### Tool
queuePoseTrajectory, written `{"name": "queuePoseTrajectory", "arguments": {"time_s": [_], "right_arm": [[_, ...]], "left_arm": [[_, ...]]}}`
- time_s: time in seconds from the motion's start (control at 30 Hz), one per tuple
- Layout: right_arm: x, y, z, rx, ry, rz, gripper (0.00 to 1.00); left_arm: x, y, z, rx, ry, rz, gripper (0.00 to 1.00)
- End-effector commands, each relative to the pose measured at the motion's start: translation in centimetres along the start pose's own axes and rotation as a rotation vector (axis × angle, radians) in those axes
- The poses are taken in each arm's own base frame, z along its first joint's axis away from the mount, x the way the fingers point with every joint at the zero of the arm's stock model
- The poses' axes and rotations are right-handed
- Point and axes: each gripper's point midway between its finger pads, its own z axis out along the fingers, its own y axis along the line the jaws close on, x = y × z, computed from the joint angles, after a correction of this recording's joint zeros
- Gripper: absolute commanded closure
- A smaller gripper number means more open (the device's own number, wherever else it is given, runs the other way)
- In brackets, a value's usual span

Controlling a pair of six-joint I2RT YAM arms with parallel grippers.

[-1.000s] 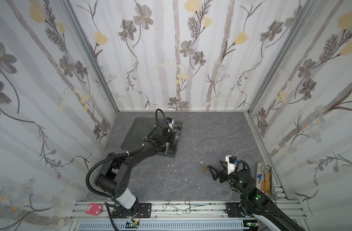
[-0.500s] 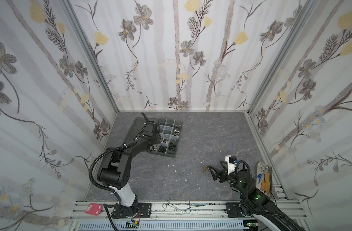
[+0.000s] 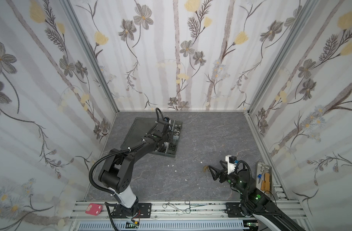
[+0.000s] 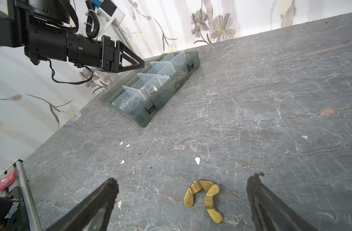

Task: Sort the screws and nuts into containers
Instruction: Pick up the nut at the center of the table.

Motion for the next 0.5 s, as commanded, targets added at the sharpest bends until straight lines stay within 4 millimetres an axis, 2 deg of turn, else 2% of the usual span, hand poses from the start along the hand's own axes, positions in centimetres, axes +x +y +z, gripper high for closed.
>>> {"name": "queuePoseTrajectory", "arguments": {"time_s": [0.0, 0.07, 0.17, 0.27, 0.47], "right_arm": [[-0.7, 0.3, 0.0, -0.012, -0.028, 0.002, 0.0], [-0.8, 0.3, -0.1, -0.013, -0.032, 0.002, 0.0], [-1.0, 0.3, -0.3, -0.01, -0.044, 0.002, 0.0], [-1.1, 0.2, -0.4, -0.005, -0.056, 0.005, 0.0], [-1.2, 0.3, -0.4, -0.009, -0.057, 0.004, 0.0]], "left_arm": [[-0.3, -6.7, -0.4, 0.217, -0.089, 0.166, 0.42], [0.9, -10.7, -1.1, 0.34, -0.14, 0.245, 0.38], [3.0, -15.0, -2.5, 0.485, -0.202, 0.322, 0.31], [5.1, -17.8, -3.2, 0.598, -0.198, 0.338, 0.28], [9.7, -22.2, -2.3, 0.693, -0.089, 0.355, 0.22]]}}
